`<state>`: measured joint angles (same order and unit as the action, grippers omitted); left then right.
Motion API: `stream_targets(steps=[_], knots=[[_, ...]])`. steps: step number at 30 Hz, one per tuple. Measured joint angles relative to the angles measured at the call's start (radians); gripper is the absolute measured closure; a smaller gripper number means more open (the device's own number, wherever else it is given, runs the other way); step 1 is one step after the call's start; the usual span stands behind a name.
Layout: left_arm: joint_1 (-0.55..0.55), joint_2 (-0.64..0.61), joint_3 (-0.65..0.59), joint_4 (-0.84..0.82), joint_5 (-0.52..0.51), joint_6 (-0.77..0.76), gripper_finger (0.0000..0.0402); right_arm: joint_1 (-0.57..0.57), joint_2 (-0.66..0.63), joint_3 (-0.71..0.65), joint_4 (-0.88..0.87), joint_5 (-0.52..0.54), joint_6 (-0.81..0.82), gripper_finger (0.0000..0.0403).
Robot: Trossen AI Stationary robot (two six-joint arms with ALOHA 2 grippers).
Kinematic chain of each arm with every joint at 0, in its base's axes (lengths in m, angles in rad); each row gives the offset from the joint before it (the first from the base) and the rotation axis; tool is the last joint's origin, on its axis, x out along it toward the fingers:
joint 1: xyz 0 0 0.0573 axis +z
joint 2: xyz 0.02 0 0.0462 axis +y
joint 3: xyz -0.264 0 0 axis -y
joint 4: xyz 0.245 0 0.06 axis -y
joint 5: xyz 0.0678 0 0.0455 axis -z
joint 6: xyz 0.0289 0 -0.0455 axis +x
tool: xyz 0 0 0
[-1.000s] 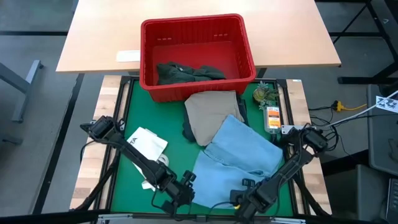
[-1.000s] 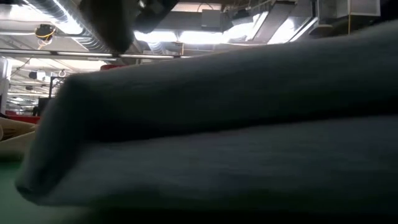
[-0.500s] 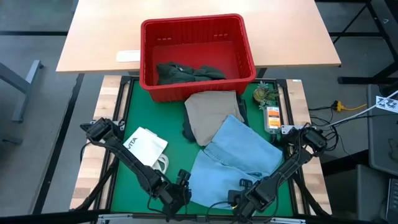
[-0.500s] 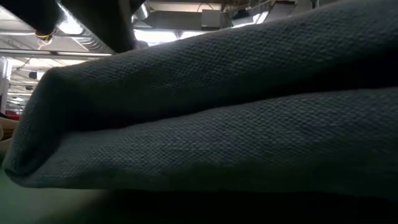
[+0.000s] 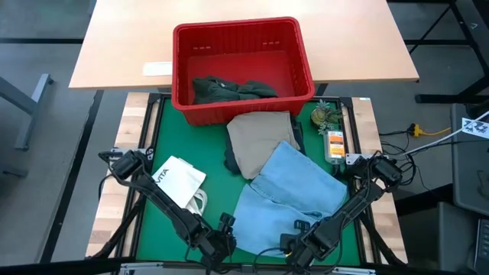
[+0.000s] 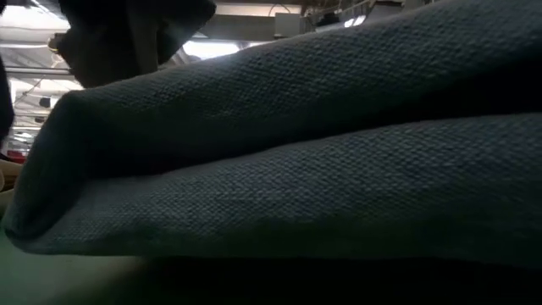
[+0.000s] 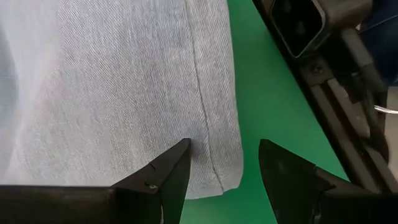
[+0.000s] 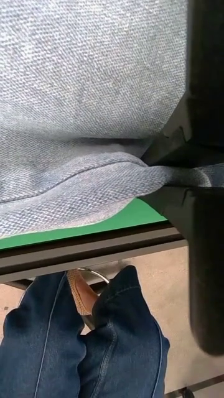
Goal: Fold laundry
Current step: Fold the blue pants
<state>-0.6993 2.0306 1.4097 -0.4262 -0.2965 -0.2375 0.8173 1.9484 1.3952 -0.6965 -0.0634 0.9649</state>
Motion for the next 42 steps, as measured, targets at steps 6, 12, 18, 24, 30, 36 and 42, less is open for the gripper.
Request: stream_targets(steps=[6, 12, 18, 24, 30, 36, 42], knots=[[0.003, 0.050, 0.000, 0.014, -0.020, 0.008, 0.0218, 0.000, 0.000, 0.000, 0.000, 0.000, -0.001, 0.0378], [0.001, 0.097, 0.001, 0.028, -0.072, 0.008, 0.0218, 0.000, 0.000, 0.000, 0.001, 0.000, -0.001, 0.0378], [0.001, 0.102, 0.003, 0.027, -0.075, 0.010, 0.0254, 0.001, 0.000, 0.000, 0.023, -0.008, -0.001, 0.0378], [0.003, 0.097, 0.005, 0.016, -0.064, 0.031, 0.0353, 0.002, 0.000, 0.000, 0.076, -0.035, -0.018, 0.0378], [0.003, 0.098, 0.093, -0.101, -0.017, 0.048, 0.0388, 0.022, 0.000, 0.000, 0.165, -0.064, -0.032, 0.0378], [0.003, 0.098, 0.255, -0.310, 0.013, 0.064, 0.0392, 0.054, 0.000, 0.000, 0.243, -0.070, -0.030, 0.0378], [0.005, 0.098, 0.385, -0.414, 0.011, 0.117, 0.0394, 0.080, -0.033, 0.000, 0.251, -0.080, -0.029, 0.0378]])
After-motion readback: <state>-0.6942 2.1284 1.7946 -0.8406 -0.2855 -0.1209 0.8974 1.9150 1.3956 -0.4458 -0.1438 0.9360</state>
